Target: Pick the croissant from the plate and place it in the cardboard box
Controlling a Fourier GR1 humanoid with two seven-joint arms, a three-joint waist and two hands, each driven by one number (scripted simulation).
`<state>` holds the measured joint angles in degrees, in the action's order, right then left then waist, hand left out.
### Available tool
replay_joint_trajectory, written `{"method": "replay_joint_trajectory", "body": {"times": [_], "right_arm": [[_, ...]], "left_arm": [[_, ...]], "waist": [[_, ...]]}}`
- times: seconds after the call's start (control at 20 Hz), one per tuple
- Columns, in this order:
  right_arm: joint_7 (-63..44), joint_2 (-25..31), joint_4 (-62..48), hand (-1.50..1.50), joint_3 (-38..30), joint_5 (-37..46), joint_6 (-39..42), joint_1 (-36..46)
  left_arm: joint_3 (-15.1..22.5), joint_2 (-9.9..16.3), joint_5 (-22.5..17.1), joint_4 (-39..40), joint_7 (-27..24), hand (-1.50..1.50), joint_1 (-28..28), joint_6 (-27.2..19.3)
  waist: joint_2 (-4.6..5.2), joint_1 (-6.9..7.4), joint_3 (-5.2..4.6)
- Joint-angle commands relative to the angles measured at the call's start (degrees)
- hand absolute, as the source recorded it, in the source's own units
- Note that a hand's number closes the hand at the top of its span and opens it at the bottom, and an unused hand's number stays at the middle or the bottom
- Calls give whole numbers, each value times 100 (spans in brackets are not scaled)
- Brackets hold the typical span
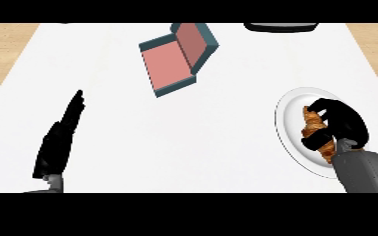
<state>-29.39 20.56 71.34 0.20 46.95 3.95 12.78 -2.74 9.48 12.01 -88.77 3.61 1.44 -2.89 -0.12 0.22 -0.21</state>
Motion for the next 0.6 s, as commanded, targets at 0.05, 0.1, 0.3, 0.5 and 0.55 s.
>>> {"method": "replay_joint_trajectory", "body": {"times": [0.05, 0.1, 0.3, 0.5, 0.55], "right_arm": [[-606, -482, 57, 150, 953, 976, -12, 650], [-883, -705, 63, 150, 1192, 1123, 169, 937], [-663, -713, 90, 150, 1149, 1362, 72, 932], [-1070, -716, 1021, 150, 1331, 1652, 394, 629], [-1286, -800, 1106, 150, 1385, 1800, 356, 832]], "left_arm": [[23, -6, 50, 129, 52, 0, -200, 19], [-78, 73, 0, 177, -81, 0, -155, 47], [-104, 68, -79, -263, 287, 0, -90, 165], [-123, 126, -105, -604, 580, 0, -6, 281], [-33, -84, 126, -240, -62, 0, 293, -29]], "waist": [[23, 66, 18], [26, 119, 14], [11, 11, 21], [0, -19, 20], [1, -15, 18]]}}
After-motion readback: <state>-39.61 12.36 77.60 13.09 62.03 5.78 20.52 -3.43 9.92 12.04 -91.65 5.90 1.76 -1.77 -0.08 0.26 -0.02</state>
